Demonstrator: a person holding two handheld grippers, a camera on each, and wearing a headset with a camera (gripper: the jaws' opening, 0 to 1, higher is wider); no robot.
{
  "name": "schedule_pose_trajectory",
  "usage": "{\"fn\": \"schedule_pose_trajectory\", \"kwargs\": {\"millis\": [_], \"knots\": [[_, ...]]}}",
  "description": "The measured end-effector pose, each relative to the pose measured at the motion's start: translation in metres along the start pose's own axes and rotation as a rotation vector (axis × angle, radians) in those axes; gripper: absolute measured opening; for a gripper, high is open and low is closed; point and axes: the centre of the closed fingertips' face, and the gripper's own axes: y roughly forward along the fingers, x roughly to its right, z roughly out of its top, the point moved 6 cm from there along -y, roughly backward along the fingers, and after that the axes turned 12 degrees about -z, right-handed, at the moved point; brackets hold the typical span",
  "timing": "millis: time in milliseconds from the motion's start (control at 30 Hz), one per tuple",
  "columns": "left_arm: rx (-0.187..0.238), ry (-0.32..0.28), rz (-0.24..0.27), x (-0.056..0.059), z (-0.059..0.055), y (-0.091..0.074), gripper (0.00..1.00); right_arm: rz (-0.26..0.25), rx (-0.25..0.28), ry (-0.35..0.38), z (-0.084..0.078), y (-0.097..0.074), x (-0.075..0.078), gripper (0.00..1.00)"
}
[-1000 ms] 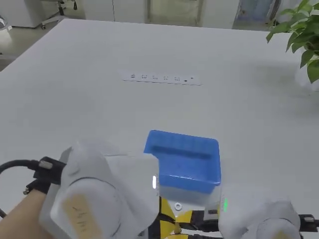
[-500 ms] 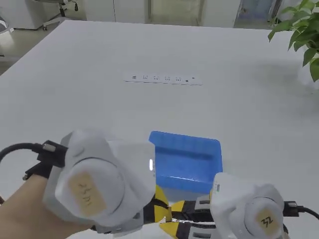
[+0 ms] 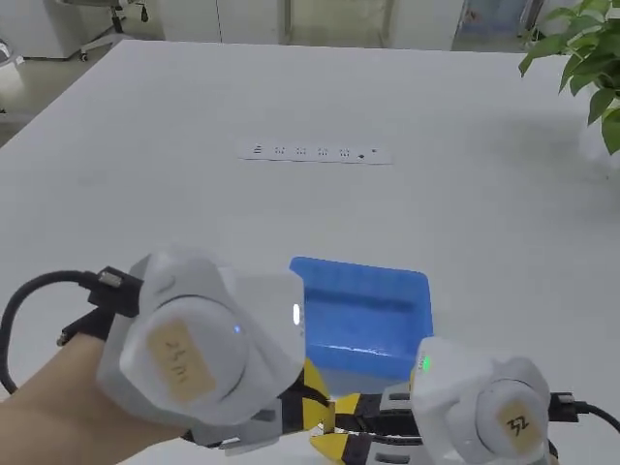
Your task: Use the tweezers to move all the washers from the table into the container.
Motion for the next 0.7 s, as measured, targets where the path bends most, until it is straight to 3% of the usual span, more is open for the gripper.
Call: {"fn": "schedule_pose_trajectory", "kwargs": {"millis": [233, 300, 500, 567, 633, 700], "knots": [[-0.040, -0.002, -0.014, 0.002, -0.004, 0.003, 0.00, 0.003, -0.002, 0.031, 0.000, 0.000, 0.001, 0.07], [-0.032, -0.005, -0.014, 0.001, -0.003, 0.002, 0.00, -0.002, 0.004, 0.017, 0.002, -0.002, 0.001, 0.08], [-0.032, 0.000, -0.025, 0.001, -0.003, 0.002, 0.00, 0.012, 0.087, 0.009, 0.015, -0.009, -0.001, 0.06], [-0.023, -0.004, -0.024, 0.001, -0.003, 0.002, 0.00, 0.012, 0.072, -0.015, 0.014, -0.007, -0.002, 0.04], [-0.009, -0.001, -0.012, -0.001, -0.004, 0.001, 0.00, 0.005, 0.073, 0.013, 0.014, -0.007, 0.000, 0.03], [0.015, -0.046, 0.012, -0.005, -0.006, -0.002, 0.00, -0.012, 0.065, 0.018, 0.013, -0.007, 0.004, 0.02]]}}
